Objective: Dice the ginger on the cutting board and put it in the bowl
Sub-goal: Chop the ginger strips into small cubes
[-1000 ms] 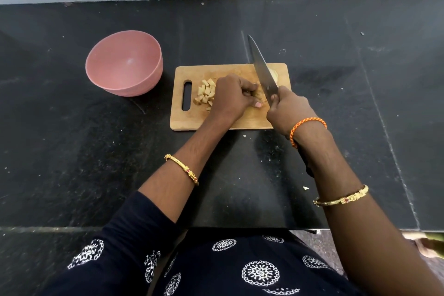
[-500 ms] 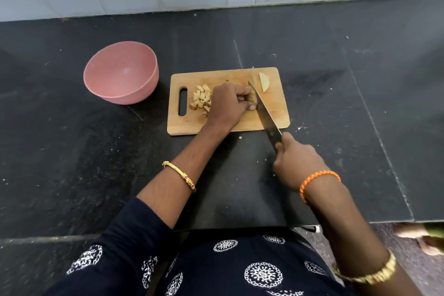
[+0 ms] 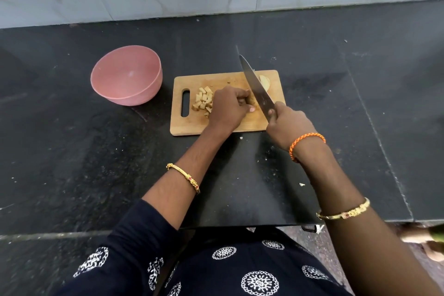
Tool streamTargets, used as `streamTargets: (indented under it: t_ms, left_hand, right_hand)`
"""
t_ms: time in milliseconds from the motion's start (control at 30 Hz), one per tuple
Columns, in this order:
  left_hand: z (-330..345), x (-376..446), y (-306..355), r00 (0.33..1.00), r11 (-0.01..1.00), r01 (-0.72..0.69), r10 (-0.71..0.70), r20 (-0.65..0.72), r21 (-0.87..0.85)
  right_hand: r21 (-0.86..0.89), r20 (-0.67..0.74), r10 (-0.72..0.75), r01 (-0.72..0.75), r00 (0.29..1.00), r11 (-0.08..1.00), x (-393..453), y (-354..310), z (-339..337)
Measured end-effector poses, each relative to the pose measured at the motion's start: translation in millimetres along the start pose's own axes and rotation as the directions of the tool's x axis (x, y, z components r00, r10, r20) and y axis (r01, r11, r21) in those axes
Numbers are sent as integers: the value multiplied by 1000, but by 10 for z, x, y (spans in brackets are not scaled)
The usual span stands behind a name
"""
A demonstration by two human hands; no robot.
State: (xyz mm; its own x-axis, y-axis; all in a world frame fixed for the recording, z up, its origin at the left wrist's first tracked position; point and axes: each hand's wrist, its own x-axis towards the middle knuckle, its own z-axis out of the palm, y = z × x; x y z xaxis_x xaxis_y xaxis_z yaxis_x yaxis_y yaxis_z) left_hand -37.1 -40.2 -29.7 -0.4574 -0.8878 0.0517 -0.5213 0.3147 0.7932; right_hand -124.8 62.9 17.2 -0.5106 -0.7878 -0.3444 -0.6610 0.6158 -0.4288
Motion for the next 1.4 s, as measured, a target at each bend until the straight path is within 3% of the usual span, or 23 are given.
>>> streamTargets:
  t_ms: [433,867,1400]
  left_hand:
    - [30,-2,57,999,998,-37,38,-16,55]
    - [80,-26,30,993,997,-66,70,-91,45]
    - [36,-73,27,1000,998,-23,24,-19,50]
  right_hand:
    - [-106,-15,-42,40,999,994,128,-93,32]
    - [-70,106,1,7,994,998,10,47,96]
    - [-8,152,43,-42,987,999,-643,376,-67]
